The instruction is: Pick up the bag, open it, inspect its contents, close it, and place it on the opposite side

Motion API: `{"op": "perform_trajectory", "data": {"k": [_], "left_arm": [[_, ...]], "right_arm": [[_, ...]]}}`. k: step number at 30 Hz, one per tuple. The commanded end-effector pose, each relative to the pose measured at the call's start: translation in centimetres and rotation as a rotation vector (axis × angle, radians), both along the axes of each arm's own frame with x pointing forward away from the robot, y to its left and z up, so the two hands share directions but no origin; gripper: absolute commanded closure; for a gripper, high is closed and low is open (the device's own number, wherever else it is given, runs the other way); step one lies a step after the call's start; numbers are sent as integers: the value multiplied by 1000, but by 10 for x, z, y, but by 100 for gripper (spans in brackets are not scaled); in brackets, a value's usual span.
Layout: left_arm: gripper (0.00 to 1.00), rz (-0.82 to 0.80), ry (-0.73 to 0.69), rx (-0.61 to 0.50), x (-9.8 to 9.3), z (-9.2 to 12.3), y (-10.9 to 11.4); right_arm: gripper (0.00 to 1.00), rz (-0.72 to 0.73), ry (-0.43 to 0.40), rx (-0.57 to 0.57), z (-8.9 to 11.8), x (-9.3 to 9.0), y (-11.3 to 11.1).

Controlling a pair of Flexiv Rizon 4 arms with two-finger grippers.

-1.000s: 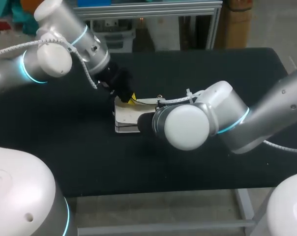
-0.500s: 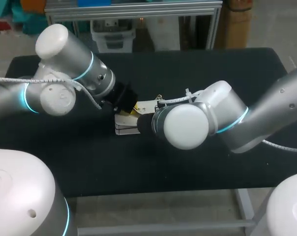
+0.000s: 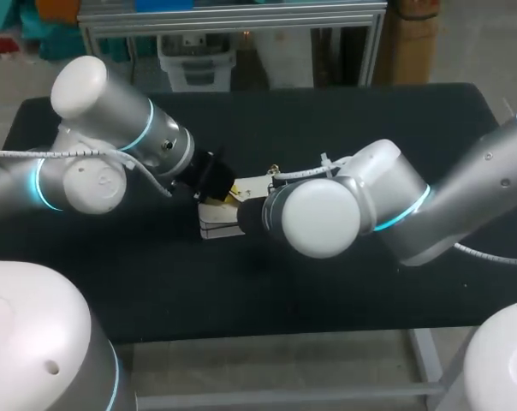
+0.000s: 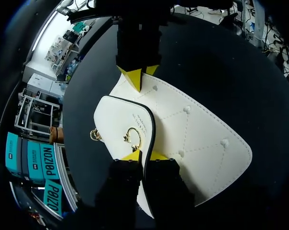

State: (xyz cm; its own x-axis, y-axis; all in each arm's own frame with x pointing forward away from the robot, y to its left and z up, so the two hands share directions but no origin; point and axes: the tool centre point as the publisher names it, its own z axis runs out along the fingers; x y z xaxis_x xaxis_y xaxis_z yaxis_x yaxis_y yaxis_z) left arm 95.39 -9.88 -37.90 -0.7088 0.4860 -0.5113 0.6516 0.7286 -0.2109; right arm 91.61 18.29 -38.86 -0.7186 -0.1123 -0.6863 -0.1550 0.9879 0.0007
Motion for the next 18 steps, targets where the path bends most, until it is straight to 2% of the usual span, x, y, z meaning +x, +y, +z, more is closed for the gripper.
{"op": "perform_trajectory", "data": {"k": [1,6,7,8,11,12,17,18], "left_arm": [[100,-50,28,-68,-17,-15,9],[100,-58,-17,-13,-24,-20,1],[56,-54,-24,-9,-25,-20,1],[22,-53,-27,-8,-25,-20,1],[16,-36,-41,-35,-22,-14,2],[0,-30,-48,-50,-20,-10,3],[0,-14,-79,-108,-18,3,2],[4,-10,-86,-118,-18,5,1]], "right_arm": [[100,-4,2,-8,-4,10,9],[100,-4,6,-11,-5,10,10],[100,-4,6,-12,-4,10,10],[100,-4,6,-13,-4,10,10],[100,-4,7,-16,-4,11,10],[100,-3,8,-17,-4,11,10],[100,-2,10,-20,-4,11,10],[100,-2,9,-20,-3,11,10]]}}
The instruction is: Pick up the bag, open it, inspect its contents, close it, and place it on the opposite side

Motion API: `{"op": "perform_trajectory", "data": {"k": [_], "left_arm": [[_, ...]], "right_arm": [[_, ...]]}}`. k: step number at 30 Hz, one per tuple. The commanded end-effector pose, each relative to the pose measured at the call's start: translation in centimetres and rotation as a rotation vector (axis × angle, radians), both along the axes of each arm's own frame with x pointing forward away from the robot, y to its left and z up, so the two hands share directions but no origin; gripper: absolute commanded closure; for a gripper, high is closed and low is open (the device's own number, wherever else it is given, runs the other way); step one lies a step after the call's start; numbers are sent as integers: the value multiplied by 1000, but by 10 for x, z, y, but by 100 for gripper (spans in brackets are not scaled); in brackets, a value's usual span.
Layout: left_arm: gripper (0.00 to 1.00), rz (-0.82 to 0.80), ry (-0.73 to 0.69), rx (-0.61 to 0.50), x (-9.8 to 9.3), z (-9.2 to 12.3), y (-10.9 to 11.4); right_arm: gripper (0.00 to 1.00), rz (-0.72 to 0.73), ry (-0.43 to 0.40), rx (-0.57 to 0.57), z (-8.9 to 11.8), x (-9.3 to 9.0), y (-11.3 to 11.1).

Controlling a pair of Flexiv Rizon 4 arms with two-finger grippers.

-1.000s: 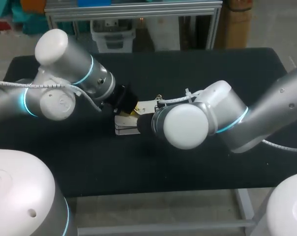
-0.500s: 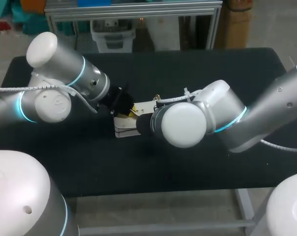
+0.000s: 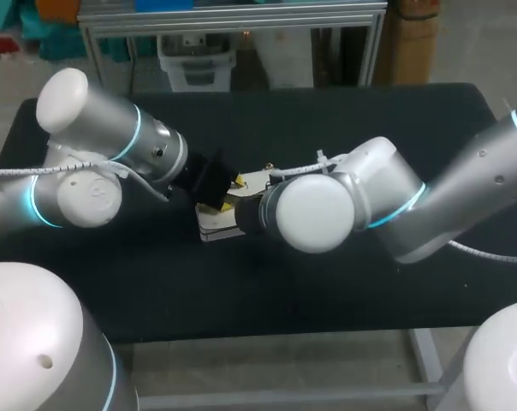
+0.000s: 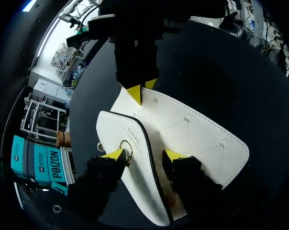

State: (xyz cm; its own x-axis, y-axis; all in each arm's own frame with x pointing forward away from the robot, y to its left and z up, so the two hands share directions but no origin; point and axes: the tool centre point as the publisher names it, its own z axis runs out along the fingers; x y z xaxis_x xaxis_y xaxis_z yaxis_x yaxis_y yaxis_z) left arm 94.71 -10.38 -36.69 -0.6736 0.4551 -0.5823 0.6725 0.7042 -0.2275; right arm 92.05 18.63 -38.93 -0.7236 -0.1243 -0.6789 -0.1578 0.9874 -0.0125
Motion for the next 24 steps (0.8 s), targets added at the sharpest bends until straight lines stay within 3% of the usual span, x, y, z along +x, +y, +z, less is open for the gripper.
{"op": "perform_trajectory", "data": {"k": [1,5,6,10,11,13,18,24], "left_arm": [[7,6,-40,-59,-11,-5,5],[10,22,-63,-99,-8,1,3],[16,27,-69,-110,-7,3,2],[69,67,-105,-156,0,6,-2],[76,78,-110,-167,2,7,-3],[99,97,-126,-191,7,8,-5],[100,157,-193,-208,16,8,-8],[100,126,-235,-214,6,11,-3]], "right_arm": [[100,-5,0,-6,-2,6,7],[100,-5,-2,-7,-1,6,7],[100,-6,-2,-7,-1,5,6],[100,-7,-2,-7,0,5,6],[100,-6,-2,-7,0,5,6],[100,-6,-1,-8,0,5,6],[100,-5,-2,-7,1,4,6],[100,-10,-2,-5,2,4,6]]}}
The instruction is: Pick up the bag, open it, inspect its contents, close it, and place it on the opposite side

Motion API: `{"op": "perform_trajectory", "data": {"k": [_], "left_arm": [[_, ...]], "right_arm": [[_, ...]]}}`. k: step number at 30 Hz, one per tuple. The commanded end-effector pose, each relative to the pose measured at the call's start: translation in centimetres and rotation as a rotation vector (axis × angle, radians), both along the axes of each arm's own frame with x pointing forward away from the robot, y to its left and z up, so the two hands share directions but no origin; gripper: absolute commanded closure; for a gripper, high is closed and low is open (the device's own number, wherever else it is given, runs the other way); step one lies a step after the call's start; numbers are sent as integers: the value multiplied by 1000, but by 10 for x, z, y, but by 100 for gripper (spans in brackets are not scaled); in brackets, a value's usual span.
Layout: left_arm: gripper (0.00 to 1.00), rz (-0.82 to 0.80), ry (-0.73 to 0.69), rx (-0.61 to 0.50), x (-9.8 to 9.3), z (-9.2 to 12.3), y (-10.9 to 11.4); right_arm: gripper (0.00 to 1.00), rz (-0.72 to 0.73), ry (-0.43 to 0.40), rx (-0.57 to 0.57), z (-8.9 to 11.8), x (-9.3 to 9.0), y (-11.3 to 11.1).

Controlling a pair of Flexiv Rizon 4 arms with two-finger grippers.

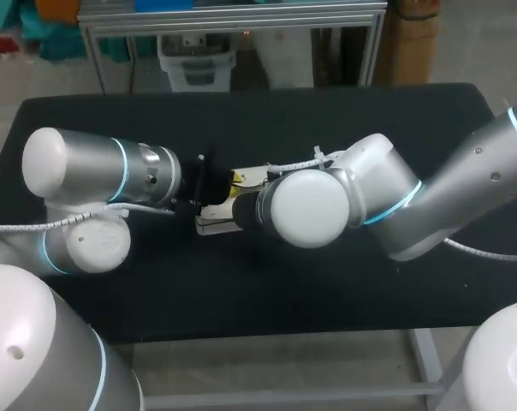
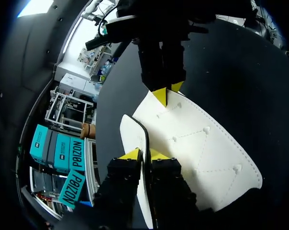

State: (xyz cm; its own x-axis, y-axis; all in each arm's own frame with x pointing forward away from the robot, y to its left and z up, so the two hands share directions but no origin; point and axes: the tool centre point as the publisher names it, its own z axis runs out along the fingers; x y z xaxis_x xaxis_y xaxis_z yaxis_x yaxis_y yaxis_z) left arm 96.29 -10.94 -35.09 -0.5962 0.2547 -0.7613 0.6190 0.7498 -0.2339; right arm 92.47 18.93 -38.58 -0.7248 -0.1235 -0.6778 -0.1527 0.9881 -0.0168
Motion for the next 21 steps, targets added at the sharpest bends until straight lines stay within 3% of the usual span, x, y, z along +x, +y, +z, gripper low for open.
{"op": "perform_trajectory", "data": {"k": [1,12,21], "left_arm": [[100,-27,-49,-40,-14,-5,4],[100,-123,9,-38,-28,-11,13],[100,-91,32,26,-20,-29,19]], "right_arm": [[100,-5,-2,0,-2,-1,3],[100,-13,6,5,-3,0,3],[100,-25,10,1,-4,0,-1]]}}
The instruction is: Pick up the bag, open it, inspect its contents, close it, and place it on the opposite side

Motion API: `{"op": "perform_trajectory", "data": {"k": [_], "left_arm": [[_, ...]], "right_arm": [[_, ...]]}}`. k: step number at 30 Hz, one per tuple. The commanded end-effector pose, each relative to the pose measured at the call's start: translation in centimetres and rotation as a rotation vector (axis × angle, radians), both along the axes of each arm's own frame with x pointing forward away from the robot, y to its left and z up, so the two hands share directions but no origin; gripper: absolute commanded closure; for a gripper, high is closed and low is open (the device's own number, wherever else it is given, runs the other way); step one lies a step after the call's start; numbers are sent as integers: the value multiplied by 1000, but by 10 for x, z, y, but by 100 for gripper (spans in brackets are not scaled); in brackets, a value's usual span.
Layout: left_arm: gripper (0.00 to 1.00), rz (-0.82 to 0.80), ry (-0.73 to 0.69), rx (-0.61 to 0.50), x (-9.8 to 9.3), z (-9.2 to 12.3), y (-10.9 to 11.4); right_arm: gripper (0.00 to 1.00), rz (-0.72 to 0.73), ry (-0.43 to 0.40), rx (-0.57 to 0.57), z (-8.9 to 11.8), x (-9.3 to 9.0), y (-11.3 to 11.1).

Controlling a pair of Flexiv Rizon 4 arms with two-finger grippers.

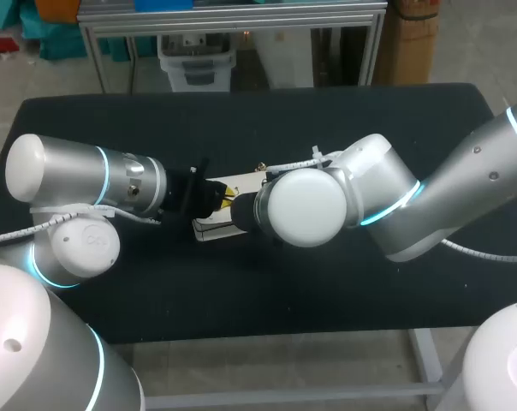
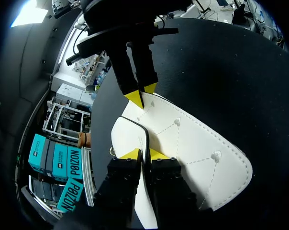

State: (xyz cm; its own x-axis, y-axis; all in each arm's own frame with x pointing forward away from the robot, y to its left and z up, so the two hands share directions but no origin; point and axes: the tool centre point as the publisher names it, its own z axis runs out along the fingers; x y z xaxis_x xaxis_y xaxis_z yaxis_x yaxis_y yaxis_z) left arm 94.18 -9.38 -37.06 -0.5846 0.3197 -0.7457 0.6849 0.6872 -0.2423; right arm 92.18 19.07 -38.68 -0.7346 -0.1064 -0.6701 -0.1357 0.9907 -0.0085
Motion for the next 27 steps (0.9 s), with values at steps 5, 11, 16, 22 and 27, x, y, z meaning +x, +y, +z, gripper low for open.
{"op": "perform_trajectory", "data": {"k": [5,11,16,22,27], "left_arm": [[100,-27,17,43,-1,-15,-6],[100,-16,34,65,4,-21,-10],[100,25,34,39,4,-16,6],[100,44,47,-28,0,-2,28],[100,13,67,15,-3,-8,20]], "right_arm": [[100,-7,5,-7,-5,5,0],[100,-3,7,-9,-6,5,3],[100,-5,6,-9,-6,5,3],[100,-6,5,-10,-5,5,2],[100,-8,7,-10,-6,6,2]]}}
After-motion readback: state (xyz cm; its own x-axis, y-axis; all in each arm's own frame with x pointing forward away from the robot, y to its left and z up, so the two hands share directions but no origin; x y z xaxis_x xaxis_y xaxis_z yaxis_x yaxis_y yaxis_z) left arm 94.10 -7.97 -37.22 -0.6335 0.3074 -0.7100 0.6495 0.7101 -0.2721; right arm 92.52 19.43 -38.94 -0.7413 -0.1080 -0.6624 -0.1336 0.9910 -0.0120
